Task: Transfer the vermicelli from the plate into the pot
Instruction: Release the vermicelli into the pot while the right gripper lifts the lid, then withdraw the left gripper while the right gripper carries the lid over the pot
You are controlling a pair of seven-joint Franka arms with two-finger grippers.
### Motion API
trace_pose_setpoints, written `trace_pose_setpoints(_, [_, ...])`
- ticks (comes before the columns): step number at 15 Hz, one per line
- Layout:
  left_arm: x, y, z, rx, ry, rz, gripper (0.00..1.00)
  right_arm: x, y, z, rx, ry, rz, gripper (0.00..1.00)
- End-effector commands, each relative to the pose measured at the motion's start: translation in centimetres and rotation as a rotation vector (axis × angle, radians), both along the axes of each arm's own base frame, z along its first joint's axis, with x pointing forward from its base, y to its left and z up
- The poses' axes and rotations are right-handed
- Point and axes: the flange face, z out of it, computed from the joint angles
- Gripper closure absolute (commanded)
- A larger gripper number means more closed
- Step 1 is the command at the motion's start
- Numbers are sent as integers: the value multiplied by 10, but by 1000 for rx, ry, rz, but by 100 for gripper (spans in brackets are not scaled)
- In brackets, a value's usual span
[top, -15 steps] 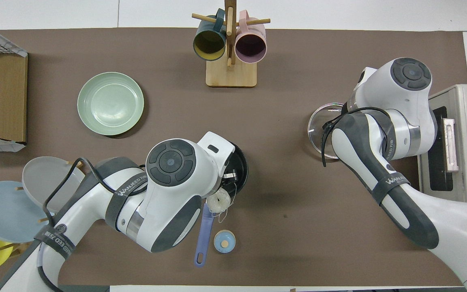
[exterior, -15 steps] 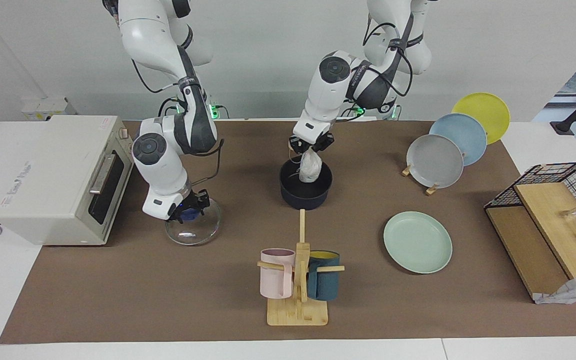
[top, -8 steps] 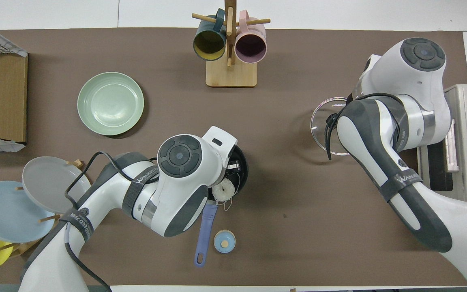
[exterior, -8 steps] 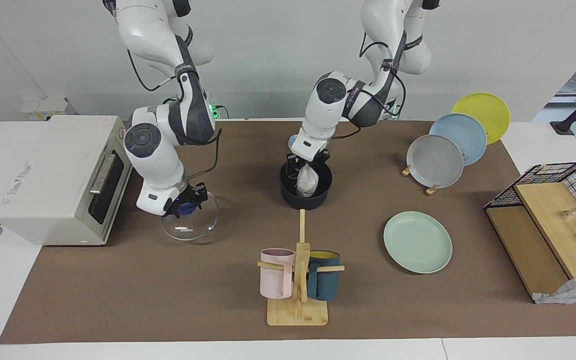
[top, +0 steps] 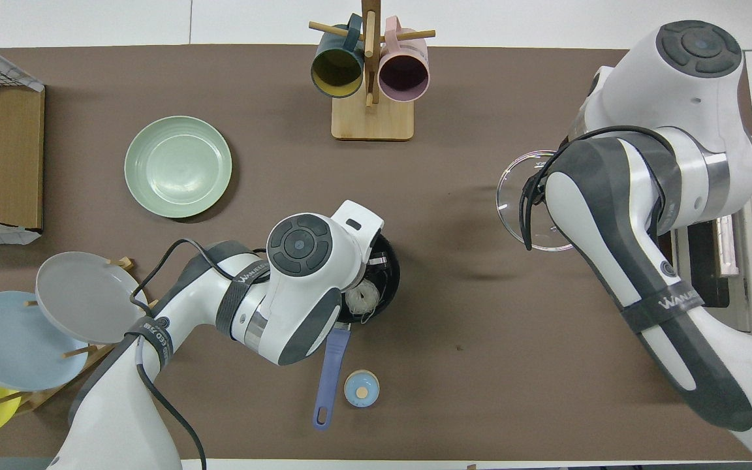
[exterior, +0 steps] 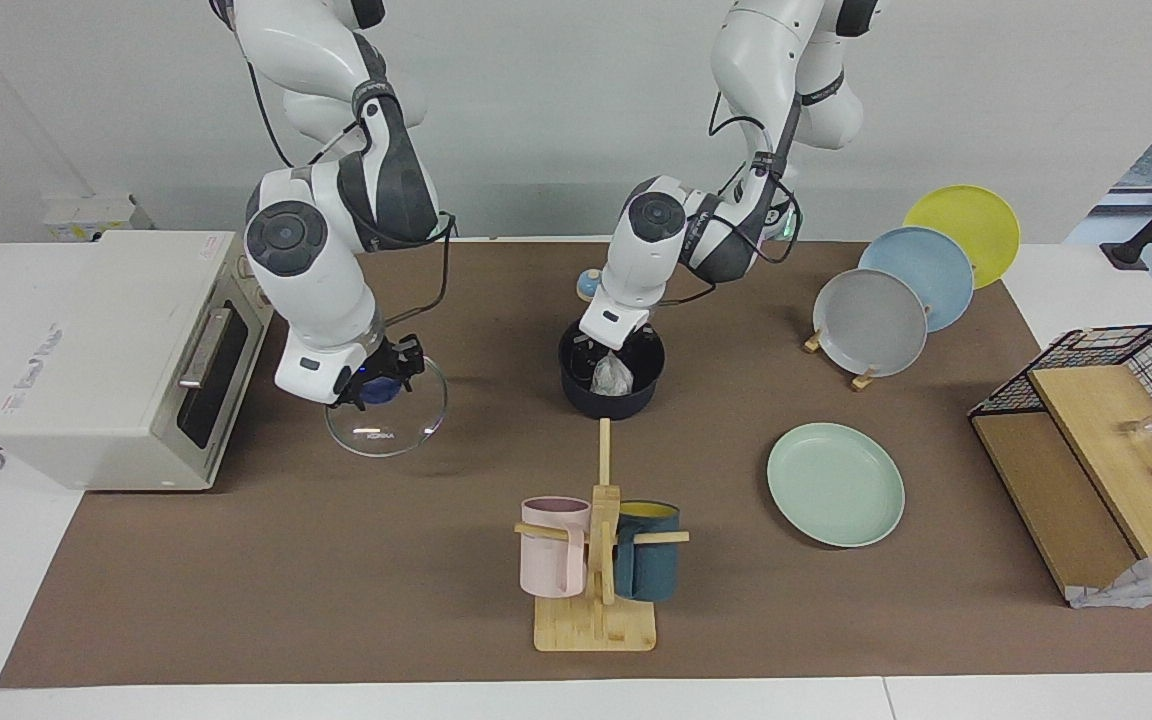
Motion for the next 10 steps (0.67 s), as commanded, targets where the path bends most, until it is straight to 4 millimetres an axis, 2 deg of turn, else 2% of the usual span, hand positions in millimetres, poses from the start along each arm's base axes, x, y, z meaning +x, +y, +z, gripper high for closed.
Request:
trace_pose_setpoints(1, [8,7,10,-18,-16,-50,30,-2,12,17,-1,2,-15,100])
trace_pose_setpoints(2, [10,11,19,-13,-10,-53,0,-2,14,21,-1,6,-16,100])
trace_pose_setpoints(4, [29,39,79,0,22,-35,0,-4,14,25,-5,26,-44,100])
trace_pose_setpoints(6, [51,85,140,26,16,-48,0,-7,23,27,3,28,-46,100])
trace_pose_setpoints(7, [61,118,174,29,0,-41,0,-10,36,28,0,29,-58,100])
trace_pose_setpoints(8, [66,148,197,21,-20,-40,0,-14,48,32,-6,33,-76,100])
trace_pose_setpoints(9, [70,186,220,13,-46,-36,0,-19,70,43,-15,22,-99,100])
trace_pose_setpoints(10, [73,221,235,13,-61,-44,0,-28,97,49,-25,22,-123,100])
